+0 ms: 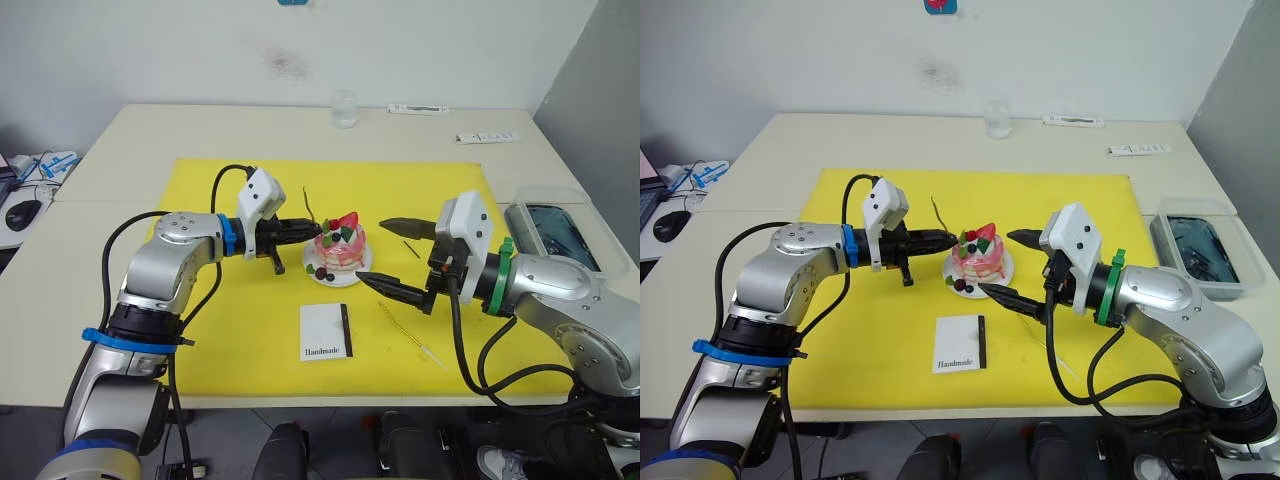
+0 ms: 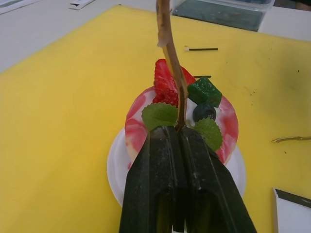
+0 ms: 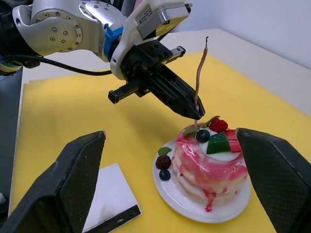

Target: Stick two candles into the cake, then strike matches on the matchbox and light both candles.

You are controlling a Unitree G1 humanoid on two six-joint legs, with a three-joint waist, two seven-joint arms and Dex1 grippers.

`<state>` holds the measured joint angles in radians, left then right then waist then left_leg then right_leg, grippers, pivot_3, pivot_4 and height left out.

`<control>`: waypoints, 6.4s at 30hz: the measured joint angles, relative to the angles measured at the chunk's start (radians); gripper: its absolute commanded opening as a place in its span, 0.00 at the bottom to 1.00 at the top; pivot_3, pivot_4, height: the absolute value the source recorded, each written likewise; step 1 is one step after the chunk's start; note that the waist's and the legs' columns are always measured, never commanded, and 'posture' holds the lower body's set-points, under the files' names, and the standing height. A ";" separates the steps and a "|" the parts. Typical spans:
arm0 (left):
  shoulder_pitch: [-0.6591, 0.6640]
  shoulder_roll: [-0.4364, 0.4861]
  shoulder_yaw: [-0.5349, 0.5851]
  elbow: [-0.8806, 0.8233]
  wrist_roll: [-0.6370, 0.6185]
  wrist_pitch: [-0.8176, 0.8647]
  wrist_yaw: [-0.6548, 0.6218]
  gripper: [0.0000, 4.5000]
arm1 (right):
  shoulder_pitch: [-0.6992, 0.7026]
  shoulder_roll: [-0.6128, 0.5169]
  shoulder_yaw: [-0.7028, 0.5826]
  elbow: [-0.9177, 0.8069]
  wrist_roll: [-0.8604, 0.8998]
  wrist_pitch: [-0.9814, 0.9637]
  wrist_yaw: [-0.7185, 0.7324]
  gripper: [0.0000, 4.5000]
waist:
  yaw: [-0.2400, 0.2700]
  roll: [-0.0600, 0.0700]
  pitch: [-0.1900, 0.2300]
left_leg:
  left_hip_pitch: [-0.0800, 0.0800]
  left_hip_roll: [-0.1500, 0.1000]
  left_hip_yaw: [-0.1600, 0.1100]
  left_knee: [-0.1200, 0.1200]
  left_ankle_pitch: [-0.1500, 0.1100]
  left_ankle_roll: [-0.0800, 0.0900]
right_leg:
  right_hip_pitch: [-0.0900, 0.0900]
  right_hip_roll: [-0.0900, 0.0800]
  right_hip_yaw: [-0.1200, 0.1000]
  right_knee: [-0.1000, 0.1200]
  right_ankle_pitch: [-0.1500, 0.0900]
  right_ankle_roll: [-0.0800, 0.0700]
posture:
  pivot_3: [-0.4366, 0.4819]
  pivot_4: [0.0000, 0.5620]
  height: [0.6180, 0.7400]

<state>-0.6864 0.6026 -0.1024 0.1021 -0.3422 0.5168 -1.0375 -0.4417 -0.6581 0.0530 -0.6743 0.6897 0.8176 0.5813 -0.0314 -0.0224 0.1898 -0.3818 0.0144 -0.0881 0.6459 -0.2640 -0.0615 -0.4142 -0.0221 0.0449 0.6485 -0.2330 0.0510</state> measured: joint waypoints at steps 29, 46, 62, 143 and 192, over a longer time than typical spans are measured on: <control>0.028 0.003 0.077 -0.023 -0.062 0.044 0.002 0.54 | 0.002 0.000 0.000 -0.002 0.000 0.001 0.000 1.00 | 0.000 0.000 0.000 | 0.000 0.000 0.000 0.000 0.000 0.000 | 0.000 0.000 0.000 0.000 0.002 -0.003 | 0.48 0.27 1.00; 0.353 0.173 0.314 -0.254 -0.170 0.124 0.027 0.54 | 0.053 -0.078 -0.101 -0.015 0.053 0.013 0.045 1.00 | 0.001 0.000 0.000 | 0.000 0.001 0.000 0.000 0.000 0.000 | -0.001 0.000 0.000 0.000 0.001 -0.003 | 0.48 0.27 1.00; 0.697 0.302 0.290 -0.772 -0.306 0.131 -0.060 1.00 | 0.366 -0.354 -0.270 -0.126 0.097 0.080 0.136 1.00 | 0.004 0.000 0.000 | 0.002 0.001 0.001 0.000 0.000 0.000 | 0.001 0.000 0.000 0.000 -0.003 -0.005 | 0.48 0.27 1.00; 0.556 0.205 0.040 -0.763 -0.275 0.014 0.002 1.00 | 0.776 -0.394 -0.439 0.281 -0.313 -0.339 0.508 0.54 | 0.002 0.000 0.000 | 0.008 0.001 0.002 0.001 0.000 0.000 | 0.008 0.000 0.002 -0.001 -0.003 -0.004 | 0.48 0.27 1.00; 0.525 0.160 -0.061 -0.775 -0.175 0.035 0.110 1.00 | 0.369 -0.680 0.005 0.073 -0.284 0.240 0.373 0.01 | 0.002 0.000 0.000 | 0.007 0.001 0.003 0.001 0.000 0.000 | 0.007 0.000 0.002 -0.002 -0.003 -0.004 | 0.48 0.27 1.00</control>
<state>-0.1615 0.7625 -0.1635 -0.6730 -0.5169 0.5520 -0.9280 -0.0723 -1.3380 0.0581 -0.6012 0.4059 1.0573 0.9547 -0.0293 -0.0226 0.1894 -0.3747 0.0150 -0.0855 0.6466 -0.2640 -0.0612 -0.4071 -0.0221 0.0467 0.6465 -0.2362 0.0473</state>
